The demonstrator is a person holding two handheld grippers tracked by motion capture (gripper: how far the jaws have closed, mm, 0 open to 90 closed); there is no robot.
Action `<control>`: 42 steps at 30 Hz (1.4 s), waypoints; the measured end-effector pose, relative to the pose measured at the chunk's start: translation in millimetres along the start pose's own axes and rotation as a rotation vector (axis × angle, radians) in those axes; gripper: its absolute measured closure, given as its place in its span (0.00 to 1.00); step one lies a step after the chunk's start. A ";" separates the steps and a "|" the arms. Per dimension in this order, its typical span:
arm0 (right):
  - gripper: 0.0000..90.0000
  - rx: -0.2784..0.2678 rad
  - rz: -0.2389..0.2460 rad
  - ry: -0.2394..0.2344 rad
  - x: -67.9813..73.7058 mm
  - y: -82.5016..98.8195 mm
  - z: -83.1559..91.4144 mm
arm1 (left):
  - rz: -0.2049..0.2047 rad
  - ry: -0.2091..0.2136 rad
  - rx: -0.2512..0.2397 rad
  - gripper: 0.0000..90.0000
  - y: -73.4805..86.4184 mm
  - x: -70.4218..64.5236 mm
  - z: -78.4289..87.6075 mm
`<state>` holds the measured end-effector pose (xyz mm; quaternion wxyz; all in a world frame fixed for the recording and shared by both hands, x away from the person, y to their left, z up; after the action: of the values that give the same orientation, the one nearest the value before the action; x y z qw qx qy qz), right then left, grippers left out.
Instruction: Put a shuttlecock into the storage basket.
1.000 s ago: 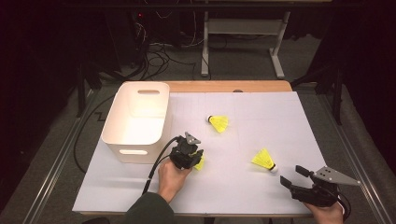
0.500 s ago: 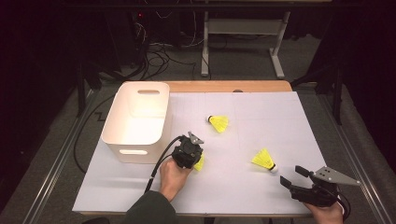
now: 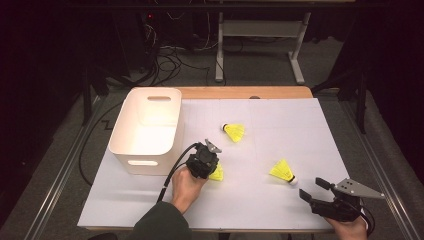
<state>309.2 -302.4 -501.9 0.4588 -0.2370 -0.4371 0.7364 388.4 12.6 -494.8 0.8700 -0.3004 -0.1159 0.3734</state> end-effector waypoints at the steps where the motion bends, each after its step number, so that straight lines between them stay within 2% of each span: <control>1: 0.27 0.000 -0.001 0.001 -0.2 0.0 0.0 | -0.001 0.001 0.001 0.98 0.0 -0.2 0.5; 8: 0.27 0.003 0.000 0.001 -0.5 0.1 -0.5 | -0.008 0.003 0.004 0.98 -6.1 1.5 9.6; 19: 0.27 0.000 0.000 0.002 -0.7 -0.1 -0.3 | 0.001 0.012 0.012 0.98 -12.2 2.2 14.1; 23: 0.27 0.007 0.005 0.003 -0.4 0.4 -0.7 | -0.012 0.011 0.010 0.98 -18.7 2.2 19.9; 28: 0.27 0.002 0.002 0.003 -0.6 0.0 -0.6 | 0.001 0.010 0.023 0.98 -19.3 7.3 22.1; 36: 0.27 0.000 -0.001 0.003 -0.4 -0.4 -0.4 | 0.011 0.002 0.032 0.98 -20.1 11.6 23.5; 39: 0.27 -0.001 0.001 0.001 -0.2 -0.5 -0.3 | -0.010 -0.016 0.044 0.98 -24.2 11.8 24.1; 42: 0.27 -0.002 0.000 0.000 -0.4 -0.5 -0.3 | -0.013 -0.021 0.047 0.98 -29.7 12.1 24.6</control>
<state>309.8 -302.5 -501.6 0.4585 -0.2373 -0.4378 0.7360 403.5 16.0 -457.5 0.8779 -0.2751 -0.1183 0.3737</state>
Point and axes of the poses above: each handheld gripper's, and its own axes: z roughly backward along the jaws, y roughly out of its underside, x roughly to its left, the point moved 8 cm from there along -z, roughly forward along the jaws, and after that the axes turned 4 degrees about y, right-handed, at the moved point
